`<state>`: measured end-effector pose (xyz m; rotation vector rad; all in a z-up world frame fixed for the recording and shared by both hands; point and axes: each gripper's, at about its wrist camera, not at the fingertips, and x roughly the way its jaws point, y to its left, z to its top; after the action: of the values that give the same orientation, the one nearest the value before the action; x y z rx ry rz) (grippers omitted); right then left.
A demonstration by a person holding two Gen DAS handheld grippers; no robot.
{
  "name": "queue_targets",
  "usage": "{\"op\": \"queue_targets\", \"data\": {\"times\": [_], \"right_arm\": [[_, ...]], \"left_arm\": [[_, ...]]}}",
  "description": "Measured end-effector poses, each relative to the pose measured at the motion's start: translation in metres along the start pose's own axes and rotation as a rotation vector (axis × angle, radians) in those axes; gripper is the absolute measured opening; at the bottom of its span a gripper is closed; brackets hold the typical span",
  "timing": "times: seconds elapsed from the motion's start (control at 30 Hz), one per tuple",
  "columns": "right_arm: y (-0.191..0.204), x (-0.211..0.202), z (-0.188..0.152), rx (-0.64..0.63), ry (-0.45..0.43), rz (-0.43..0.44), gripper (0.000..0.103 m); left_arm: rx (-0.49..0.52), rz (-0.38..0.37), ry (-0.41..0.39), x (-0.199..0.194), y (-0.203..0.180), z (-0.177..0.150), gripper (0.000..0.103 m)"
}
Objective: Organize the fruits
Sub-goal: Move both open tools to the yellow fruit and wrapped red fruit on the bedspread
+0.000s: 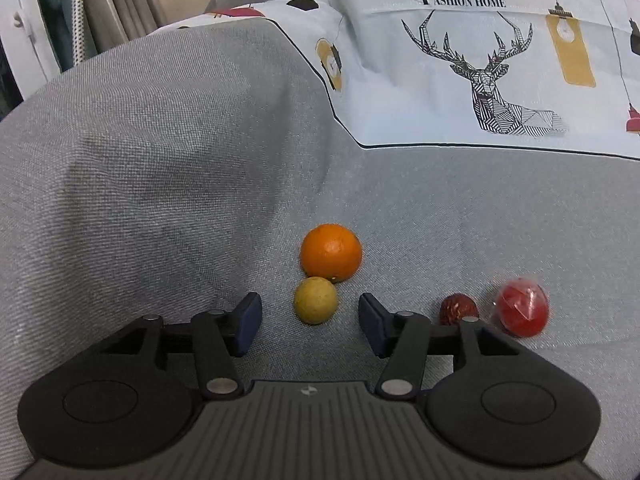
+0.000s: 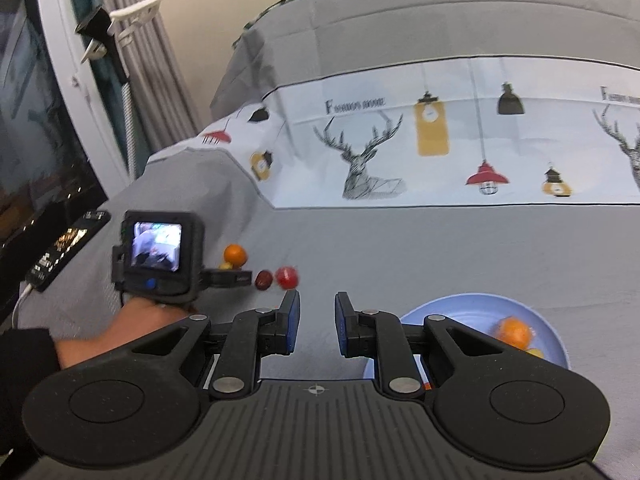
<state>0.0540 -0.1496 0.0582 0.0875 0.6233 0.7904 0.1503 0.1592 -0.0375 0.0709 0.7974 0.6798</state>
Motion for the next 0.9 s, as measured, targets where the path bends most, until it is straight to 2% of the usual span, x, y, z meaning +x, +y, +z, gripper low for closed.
{"op": "queue_targets", "data": {"times": [0.1, 0.13, 0.17, 0.33, 0.57, 0.67, 0.77, 0.9], "right_arm": [[0.005, 0.006, 0.000, -0.020, 0.012, 0.007, 0.021], [0.006, 0.008, 0.000, -0.022, 0.015, 0.009, 0.021], [0.007, 0.009, 0.001, -0.021, 0.016, 0.012, 0.021], [0.012, 0.026, 0.006, -0.025, 0.032, 0.020, 0.021], [0.032, 0.072, 0.024, -0.096, 0.031, 0.040, 0.021], [0.040, 0.102, 0.027, -0.129, 0.050, 0.033, 0.021], [0.047, 0.137, 0.028, -0.149, 0.078, 0.020, 0.022], [0.053, 0.179, 0.026, -0.171, 0.113, -0.003, 0.034]], "left_arm": [[-0.002, 0.001, -0.004, 0.005, 0.000, 0.002, 0.043], [-0.011, -0.001, -0.001, 0.006, 0.001, 0.002, 0.032], [-0.016, 0.000, 0.003, 0.007, 0.002, 0.002, 0.027], [-0.079, -0.006, -0.003, 0.003, 0.012, 0.005, 0.027], [-0.261, -0.230, -0.021, -0.014, 0.031, 0.006, 0.027], [-0.295, -0.311, 0.028, -0.009, 0.031, 0.003, 0.027], [-0.313, -0.307, 0.051, -0.003, 0.032, 0.003, 0.027], [-0.342, -0.302, 0.069, 0.002, 0.037, 0.002, 0.027]]}}
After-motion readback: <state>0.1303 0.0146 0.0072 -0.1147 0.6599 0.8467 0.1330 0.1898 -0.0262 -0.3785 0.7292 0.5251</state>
